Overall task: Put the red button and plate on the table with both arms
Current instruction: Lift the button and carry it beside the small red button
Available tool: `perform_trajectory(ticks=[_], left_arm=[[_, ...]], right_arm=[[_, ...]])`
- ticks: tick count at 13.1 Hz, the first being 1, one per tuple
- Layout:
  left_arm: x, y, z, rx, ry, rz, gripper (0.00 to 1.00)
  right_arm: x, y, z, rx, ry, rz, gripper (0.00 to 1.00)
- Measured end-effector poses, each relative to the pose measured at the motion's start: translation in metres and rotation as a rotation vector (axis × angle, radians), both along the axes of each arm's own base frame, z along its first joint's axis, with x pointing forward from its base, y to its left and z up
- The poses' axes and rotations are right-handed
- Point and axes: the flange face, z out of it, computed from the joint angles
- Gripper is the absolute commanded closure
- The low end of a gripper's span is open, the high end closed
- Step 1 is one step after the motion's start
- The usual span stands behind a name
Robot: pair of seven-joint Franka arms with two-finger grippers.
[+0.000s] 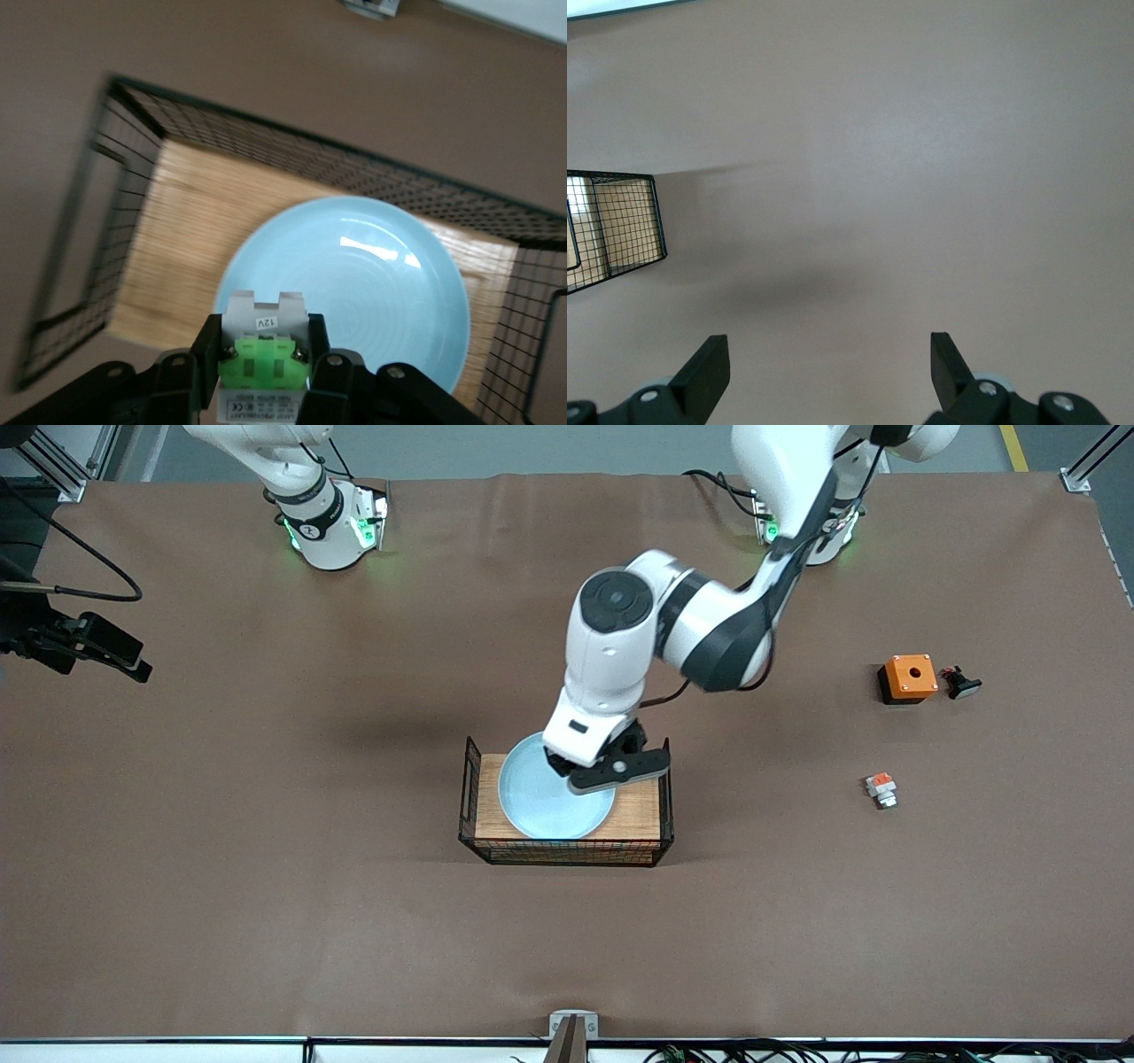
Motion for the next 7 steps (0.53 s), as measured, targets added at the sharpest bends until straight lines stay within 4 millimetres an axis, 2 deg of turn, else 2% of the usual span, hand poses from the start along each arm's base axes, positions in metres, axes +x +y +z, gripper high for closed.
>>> perform_trajectory(ticks=[2,4,5,7], left_arm=[[0.009,0.042,0.053,-0.012,-0.011,0.053,0.99],[0.025,0.093,0.094,-0.019,-0.025,0.081,0.99],[0.031,0.12,0.106,-0.009,-0.013,0.077,0.99],[0.043,0.181,0.117,0.022,0.05,0.045,0.99]], right_arm=[[0.0,0.0,0.0,0.0,0.0,0.0,0.0],[0.0,0.0,0.0,0.0,0.0,0.0,0.0],[0.0,0.0,0.0,0.0,0.0,0.0,0.0],[0.0,0.0,0.0,0.0,0.0,0.0,0.0]])
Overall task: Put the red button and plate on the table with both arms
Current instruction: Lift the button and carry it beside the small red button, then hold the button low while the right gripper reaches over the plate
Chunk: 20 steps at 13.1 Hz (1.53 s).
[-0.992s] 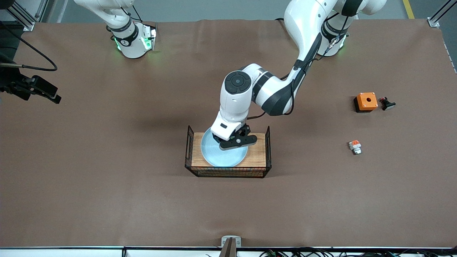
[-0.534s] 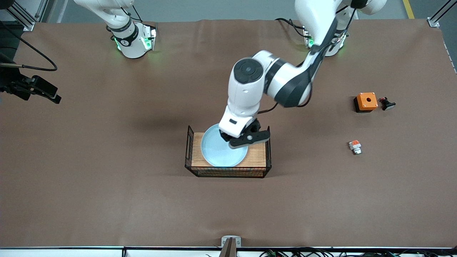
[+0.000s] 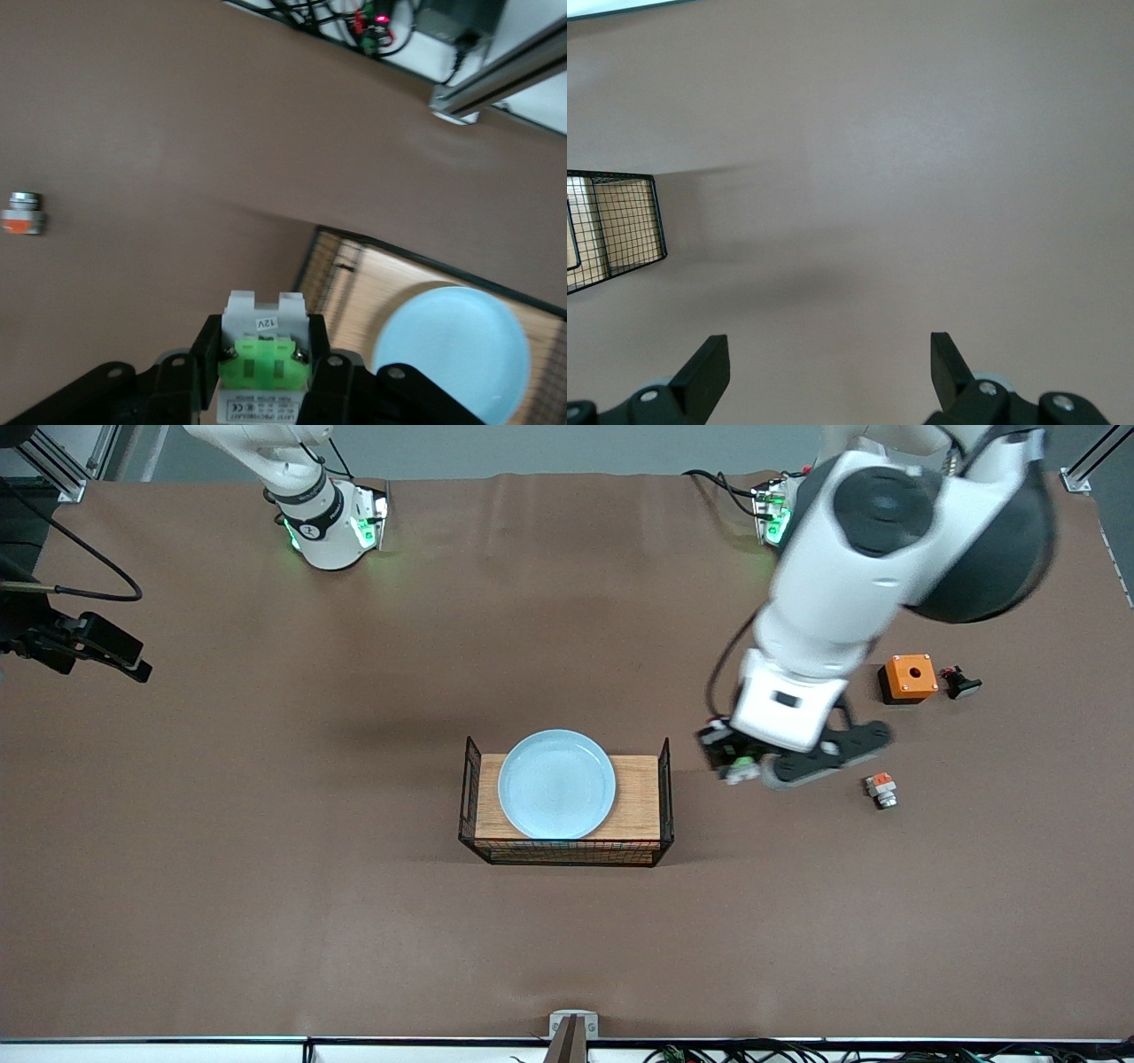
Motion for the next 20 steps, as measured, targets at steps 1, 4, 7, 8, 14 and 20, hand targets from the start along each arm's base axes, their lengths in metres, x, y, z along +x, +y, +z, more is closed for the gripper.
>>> perform_trajectory(ticks=[1,4,7,8,14,20], left_arm=[[0.007,0.031,0.0,0.008,0.034,-0.015,0.99],[0.025,0.115,-0.011,0.036,0.12,-0.047,0.99],[0.033,0.166,-0.036,0.047,0.189,-0.049,0.99],[0.033,0.178,-0.047,0.049,0.211,-0.053,0.99],[0.037,0.25,-0.108,0.043,0.279,-0.098,0.99],[0.034,0.3,-0.159,0.059,0.272,-0.166,0.99]], right_arm=[[0.0,0.0,0.0,0.0,0.0,0.0,0.0],[0.0,0.0,0.0,0.0,0.0,0.0,0.0],[0.0,0.0,0.0,0.0,0.0,0.0,0.0],[0.0,0.0,0.0,0.0,0.0,0.0,0.0],[-0.013,0.11,-0.001,0.016,0.01,0.029,0.0],[-0.061,0.26,-0.01,0.032,0.026,-0.188,0.02]])
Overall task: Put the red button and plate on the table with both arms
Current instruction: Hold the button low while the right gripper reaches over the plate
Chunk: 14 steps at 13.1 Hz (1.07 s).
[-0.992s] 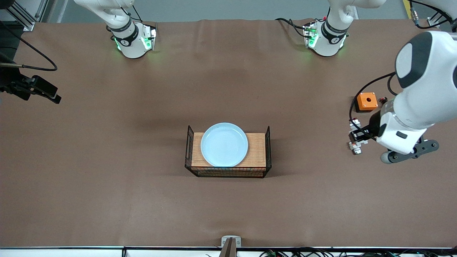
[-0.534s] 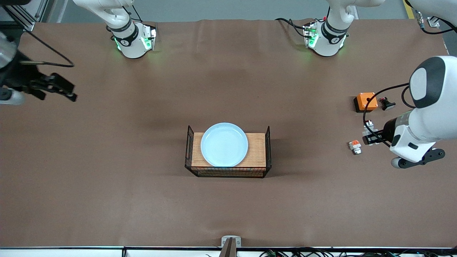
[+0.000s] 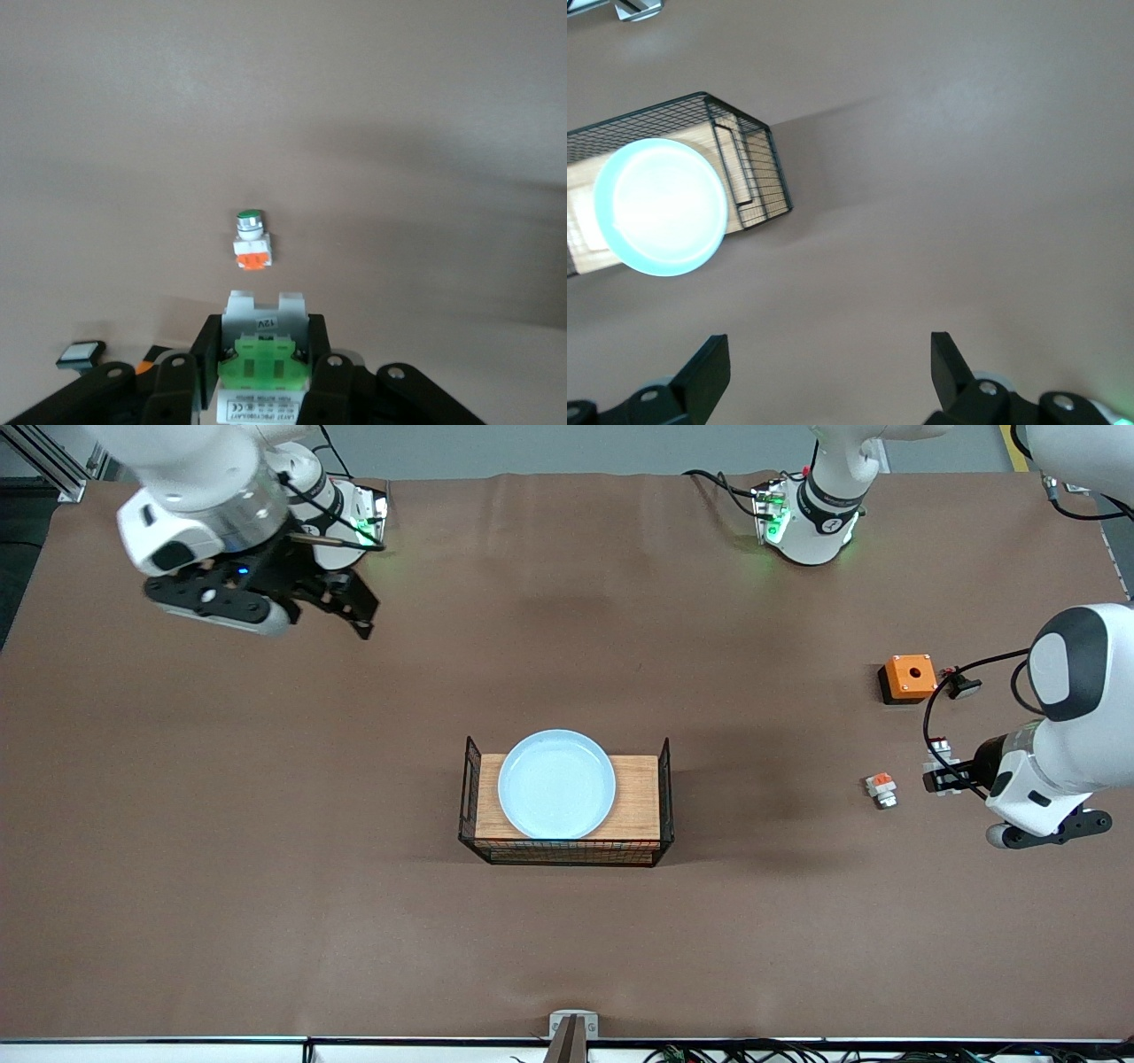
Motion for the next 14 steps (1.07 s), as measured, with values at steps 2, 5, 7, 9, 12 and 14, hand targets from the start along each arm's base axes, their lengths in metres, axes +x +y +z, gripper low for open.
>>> perform_trajectory(ticks=[2,5,7,9,12,14], left_arm=[[-0.003,0.015,-0.018,-0.005,-0.006,-0.024,0.99],[-0.008,0.028,-0.042,-0.009,-0.026,-0.054,0.99],[-0.01,0.029,-0.057,-0.008,-0.049,-0.07,0.99],[-0.012,0.031,-0.074,0.0,-0.07,-0.076,0.99],[-0.015,0.039,-0.096,0.027,-0.076,-0.086,0.99],[-0.014,0.041,-0.106,0.029,-0.072,-0.086,0.99]], right_arm=[[-0.013,0.044,-0.021,-0.012,0.036,-0.124,0.02],[-0.026,0.1,-0.065,-0.078,0.064,-0.353,0.03],[-0.03,0.132,-0.088,-0.075,0.045,-0.469,0.02],[-0.031,0.161,-0.111,-0.044,0.032,-0.608,0.01],[-0.018,0.186,-0.148,0.014,0.018,-0.794,0.0],[-0.011,0.194,-0.169,0.024,0.016,-0.862,0.0]])
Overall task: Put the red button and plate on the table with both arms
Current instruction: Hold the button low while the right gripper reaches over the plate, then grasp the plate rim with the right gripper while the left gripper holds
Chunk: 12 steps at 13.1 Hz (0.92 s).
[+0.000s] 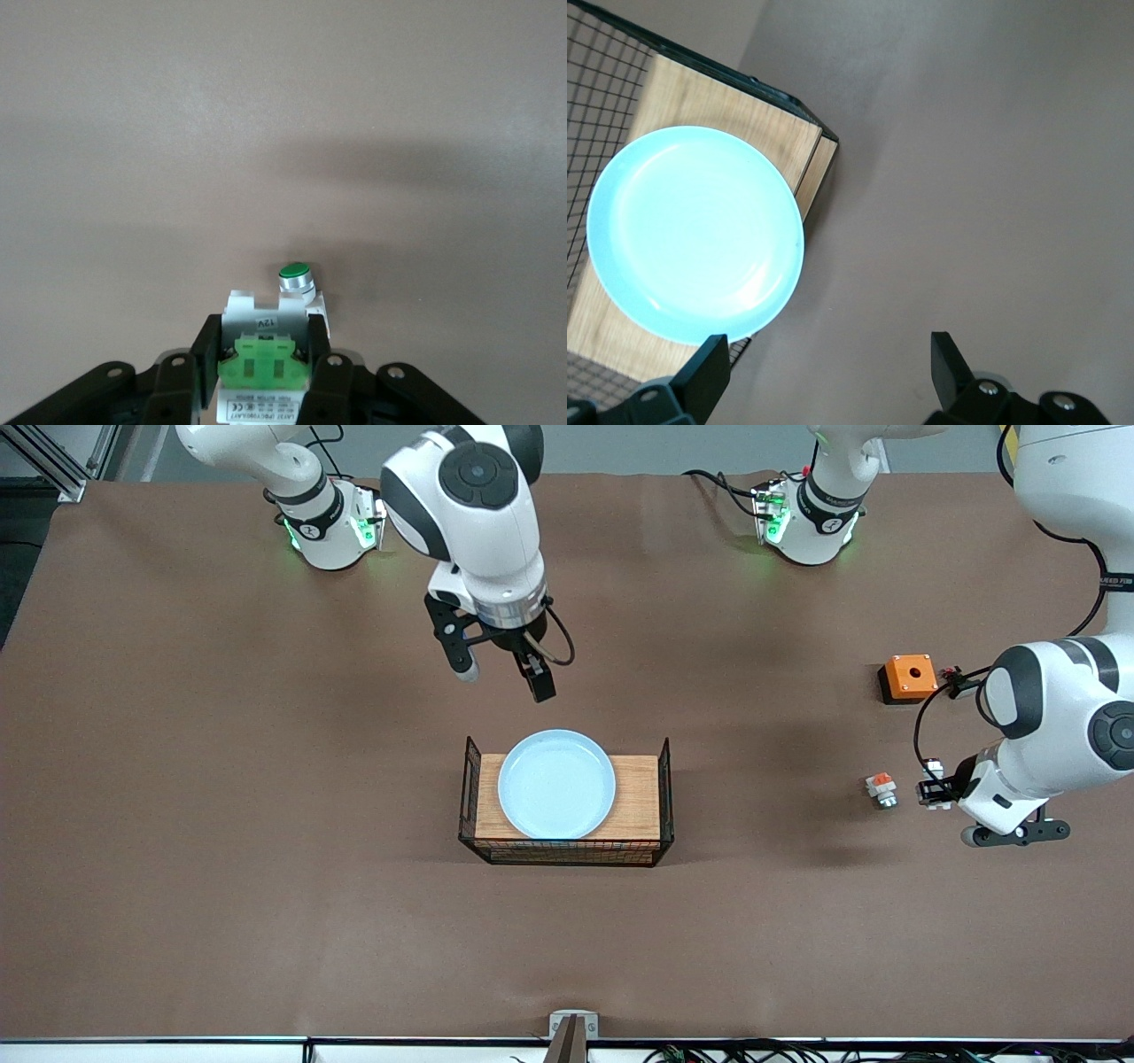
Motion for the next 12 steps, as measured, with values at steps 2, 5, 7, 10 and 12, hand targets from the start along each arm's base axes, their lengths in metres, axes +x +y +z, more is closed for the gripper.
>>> perform_trajectory(ticks=[2,5,7,10,12], left_arm=[[0.001,0.0,-0.009,0.001,-0.001,-0.001,0.99],[0.002,-0.001,-0.018,0.002,0.004,-0.003,0.99],[0.002,-0.001,-0.019,0.002,0.004,-0.004,0.99],[0.002,-0.001,-0.019,0.001,0.004,-0.009,0.99],[0.002,0.0,-0.02,0.0,0.005,-0.024,0.99]], right_arm=[[0.008,0.001,-0.014,0.002,-0.002,-0.044,0.0],[0.019,-0.003,-0.035,-0.007,0.005,-0.08,0.0],[0.026,-0.001,-0.05,-0.003,0.001,-0.086,0.0],[0.04,-0.005,-0.076,-0.007,-0.017,-0.1,0.02],[0.049,-0.009,-0.092,-0.012,-0.022,-0.111,0.09]])
